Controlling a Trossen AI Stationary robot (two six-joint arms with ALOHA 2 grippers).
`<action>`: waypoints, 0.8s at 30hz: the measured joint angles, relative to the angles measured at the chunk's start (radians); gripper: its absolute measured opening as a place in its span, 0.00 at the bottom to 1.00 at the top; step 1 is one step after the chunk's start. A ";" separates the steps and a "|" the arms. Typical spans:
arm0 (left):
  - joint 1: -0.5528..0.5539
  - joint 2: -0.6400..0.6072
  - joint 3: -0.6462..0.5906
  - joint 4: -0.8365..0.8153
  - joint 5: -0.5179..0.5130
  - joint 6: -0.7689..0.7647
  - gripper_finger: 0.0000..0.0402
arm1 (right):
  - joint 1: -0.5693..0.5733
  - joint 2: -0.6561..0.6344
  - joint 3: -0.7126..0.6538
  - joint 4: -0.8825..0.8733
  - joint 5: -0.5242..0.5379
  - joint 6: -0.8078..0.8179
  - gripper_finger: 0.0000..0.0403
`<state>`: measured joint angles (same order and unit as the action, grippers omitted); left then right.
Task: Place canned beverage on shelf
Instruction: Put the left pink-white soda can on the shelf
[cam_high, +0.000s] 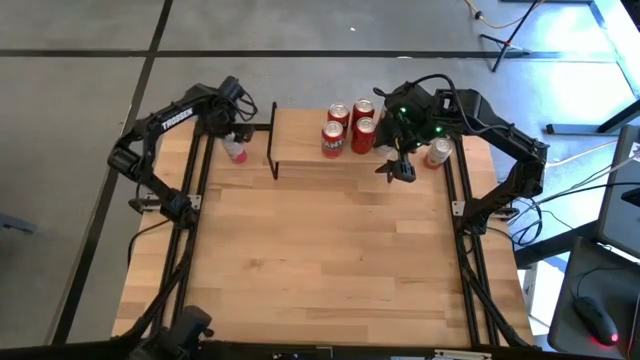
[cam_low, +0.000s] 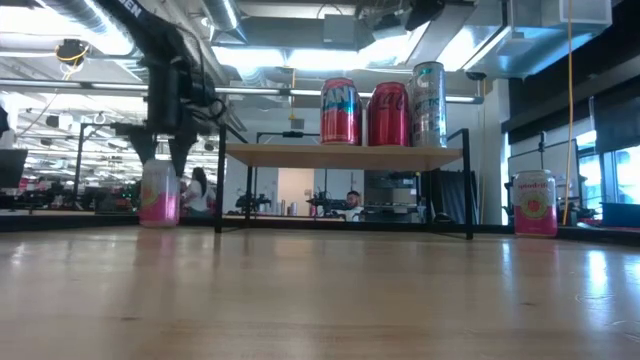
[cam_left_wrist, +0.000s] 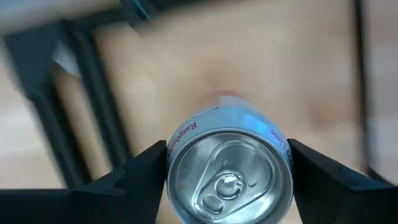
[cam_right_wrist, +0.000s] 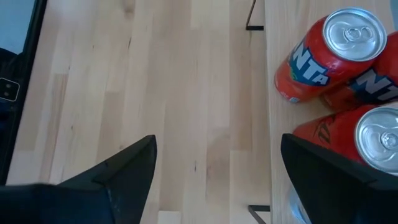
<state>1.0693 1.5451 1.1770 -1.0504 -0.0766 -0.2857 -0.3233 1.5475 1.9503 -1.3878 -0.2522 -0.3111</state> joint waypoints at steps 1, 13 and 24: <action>-0.009 -0.011 0.013 -0.035 0.021 -0.002 0.65 | 0.000 0.000 0.000 0.003 0.000 0.000 0.82; -0.179 -0.109 0.375 -0.393 -0.032 -0.054 0.65 | 0.000 0.000 0.000 0.034 -0.001 -0.039 0.82; -0.415 -0.128 0.710 -0.427 0.047 -0.151 0.65 | 0.002 0.028 0.000 0.091 0.036 -0.034 0.82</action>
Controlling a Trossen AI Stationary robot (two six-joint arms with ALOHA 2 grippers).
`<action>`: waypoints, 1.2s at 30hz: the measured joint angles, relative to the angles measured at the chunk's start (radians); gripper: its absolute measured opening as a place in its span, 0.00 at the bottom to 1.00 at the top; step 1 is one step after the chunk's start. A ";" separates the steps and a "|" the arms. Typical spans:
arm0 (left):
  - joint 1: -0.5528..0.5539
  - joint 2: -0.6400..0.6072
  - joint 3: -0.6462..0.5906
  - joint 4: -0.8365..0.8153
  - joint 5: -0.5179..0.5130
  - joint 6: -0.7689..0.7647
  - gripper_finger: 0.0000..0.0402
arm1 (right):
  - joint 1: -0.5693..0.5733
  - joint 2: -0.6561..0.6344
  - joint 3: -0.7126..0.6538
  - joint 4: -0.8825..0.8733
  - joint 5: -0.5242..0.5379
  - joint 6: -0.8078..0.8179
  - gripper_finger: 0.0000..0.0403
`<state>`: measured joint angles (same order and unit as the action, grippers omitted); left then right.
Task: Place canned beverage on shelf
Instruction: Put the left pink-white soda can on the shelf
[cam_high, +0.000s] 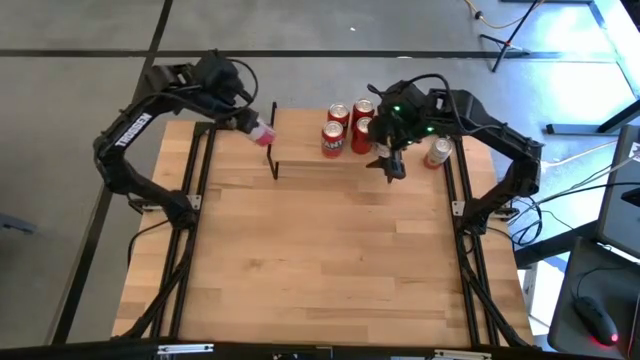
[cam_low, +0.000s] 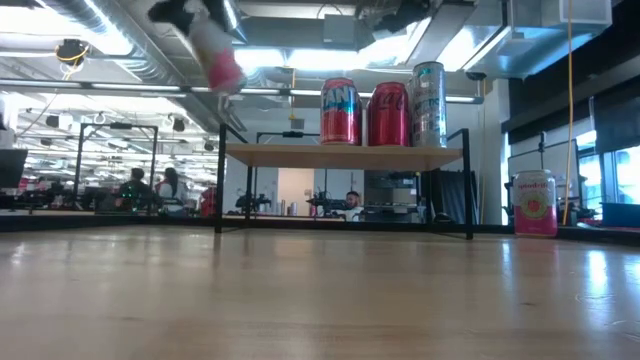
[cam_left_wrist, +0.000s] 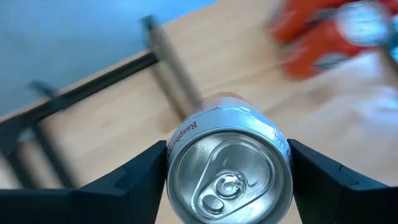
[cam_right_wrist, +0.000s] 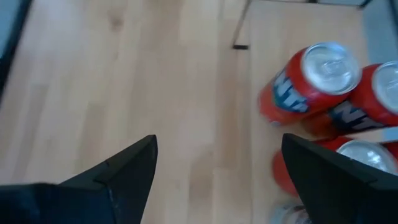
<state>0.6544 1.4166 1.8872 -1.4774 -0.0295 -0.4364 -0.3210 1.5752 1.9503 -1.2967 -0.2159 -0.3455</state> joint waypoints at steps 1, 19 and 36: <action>-0.026 0.000 0.014 0.014 0.010 -0.005 0.65 | 0.000 0.011 0.000 0.018 0.022 0.005 0.82; -0.260 0.024 0.029 0.241 0.048 0.025 0.66 | 0.001 0.179 0.000 0.523 -0.058 0.049 0.12; -0.277 0.034 0.029 0.376 0.015 0.082 0.66 | 0.016 0.221 0.000 0.545 -0.089 0.055 0.01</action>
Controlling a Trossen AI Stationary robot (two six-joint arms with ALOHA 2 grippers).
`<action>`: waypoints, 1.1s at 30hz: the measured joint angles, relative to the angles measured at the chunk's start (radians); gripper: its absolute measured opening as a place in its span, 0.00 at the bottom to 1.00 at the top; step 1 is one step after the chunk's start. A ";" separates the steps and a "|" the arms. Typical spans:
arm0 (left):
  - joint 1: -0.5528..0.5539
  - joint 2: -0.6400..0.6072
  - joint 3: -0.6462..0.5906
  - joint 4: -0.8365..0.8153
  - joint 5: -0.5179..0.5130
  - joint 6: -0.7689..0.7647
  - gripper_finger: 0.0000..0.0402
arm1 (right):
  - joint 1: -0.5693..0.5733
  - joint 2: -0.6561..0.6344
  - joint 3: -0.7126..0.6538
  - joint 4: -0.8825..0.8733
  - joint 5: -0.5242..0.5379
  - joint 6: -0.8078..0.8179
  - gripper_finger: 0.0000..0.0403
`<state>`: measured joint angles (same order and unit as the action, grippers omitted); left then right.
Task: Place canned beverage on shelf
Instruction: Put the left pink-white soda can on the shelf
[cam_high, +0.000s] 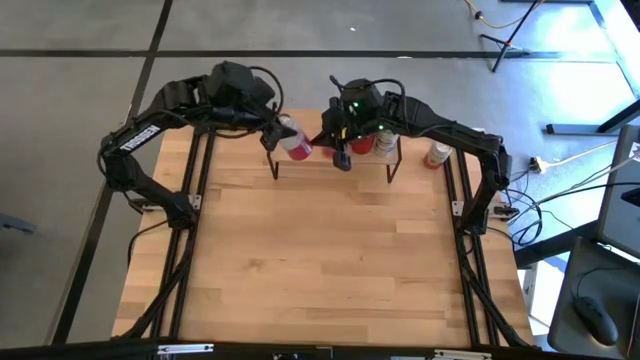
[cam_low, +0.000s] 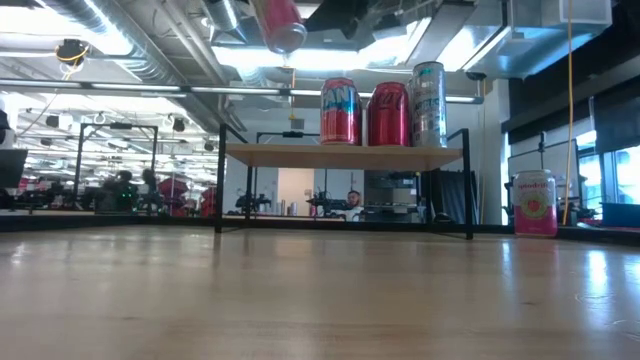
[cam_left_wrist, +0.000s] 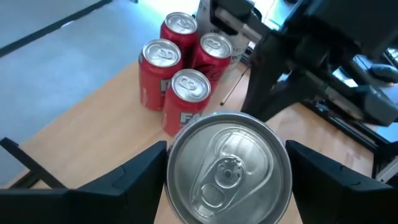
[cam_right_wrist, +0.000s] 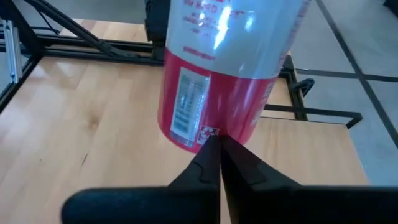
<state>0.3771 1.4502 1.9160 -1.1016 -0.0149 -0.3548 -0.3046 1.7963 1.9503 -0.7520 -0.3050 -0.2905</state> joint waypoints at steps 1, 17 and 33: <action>0.000 0.000 0.000 0.002 -0.002 0.001 0.66 | 0.003 0.002 0.000 0.004 0.000 -0.002 0.00; 0.014 0.074 -0.096 0.036 -0.390 -0.135 0.66 | 0.003 -0.186 0.001 -0.262 0.329 0.005 0.01; 0.091 0.270 -0.088 0.141 -0.357 -0.187 0.66 | 0.003 -0.219 0.000 -0.456 0.399 0.070 0.01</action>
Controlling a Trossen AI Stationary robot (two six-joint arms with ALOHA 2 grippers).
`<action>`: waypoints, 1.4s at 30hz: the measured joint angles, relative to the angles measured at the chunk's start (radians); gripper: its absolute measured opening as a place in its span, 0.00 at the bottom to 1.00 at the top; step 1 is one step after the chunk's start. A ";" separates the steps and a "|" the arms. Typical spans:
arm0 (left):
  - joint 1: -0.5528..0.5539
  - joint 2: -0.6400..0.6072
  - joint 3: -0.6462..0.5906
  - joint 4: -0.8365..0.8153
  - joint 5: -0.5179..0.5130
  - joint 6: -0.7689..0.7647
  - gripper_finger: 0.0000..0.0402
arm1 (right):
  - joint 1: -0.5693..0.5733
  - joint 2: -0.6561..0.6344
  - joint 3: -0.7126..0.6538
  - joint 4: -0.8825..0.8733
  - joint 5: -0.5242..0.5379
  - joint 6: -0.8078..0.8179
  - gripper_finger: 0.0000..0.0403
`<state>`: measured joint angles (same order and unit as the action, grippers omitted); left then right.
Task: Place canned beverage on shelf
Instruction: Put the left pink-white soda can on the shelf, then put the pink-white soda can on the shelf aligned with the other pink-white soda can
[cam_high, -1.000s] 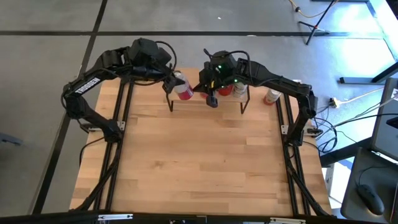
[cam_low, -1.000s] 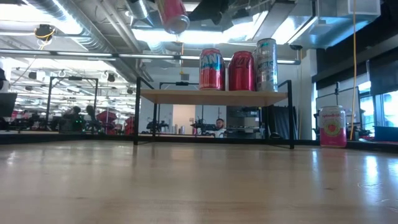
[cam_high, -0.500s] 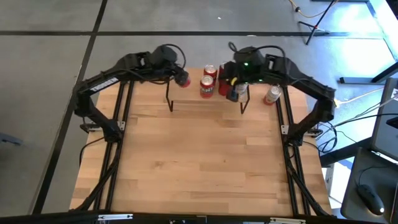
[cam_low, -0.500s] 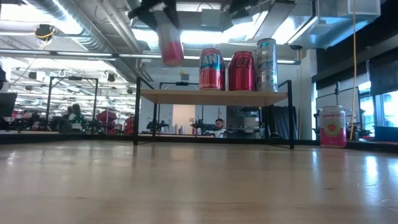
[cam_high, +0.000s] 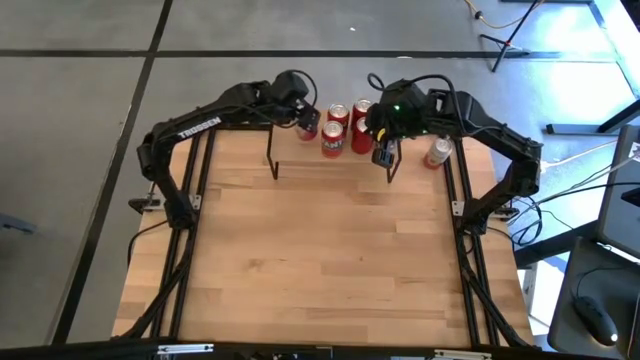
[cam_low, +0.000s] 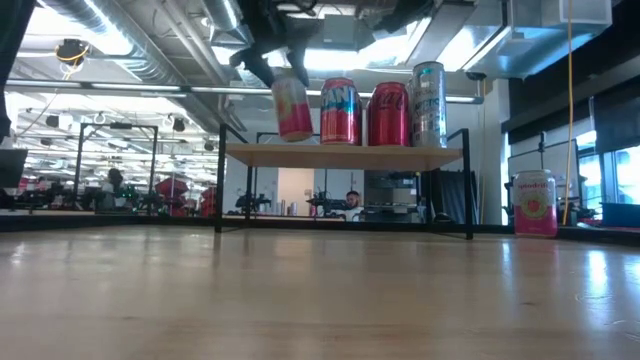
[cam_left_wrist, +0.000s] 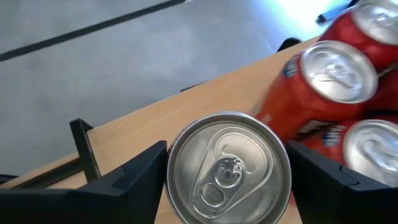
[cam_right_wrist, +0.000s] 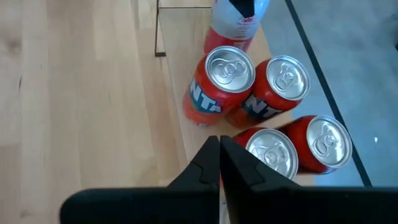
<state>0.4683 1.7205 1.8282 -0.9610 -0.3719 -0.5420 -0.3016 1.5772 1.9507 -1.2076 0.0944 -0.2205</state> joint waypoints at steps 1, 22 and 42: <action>0.008 0.004 0.000 -0.003 0.011 0.001 0.66 | 0.000 0.000 0.000 0.000 0.000 0.001 0.01; 0.023 0.060 0.002 0.027 0.046 0.028 0.71 | 0.000 0.000 0.000 -0.024 0.000 -0.020 0.01; 0.023 0.060 0.001 0.037 0.098 0.039 0.91 | 0.000 -0.001 0.000 -0.032 -0.078 -0.023 0.01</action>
<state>0.4908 1.7803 1.8294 -0.9243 -0.2742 -0.5032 -0.3016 1.5764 1.9507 -1.2395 0.0166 -0.2436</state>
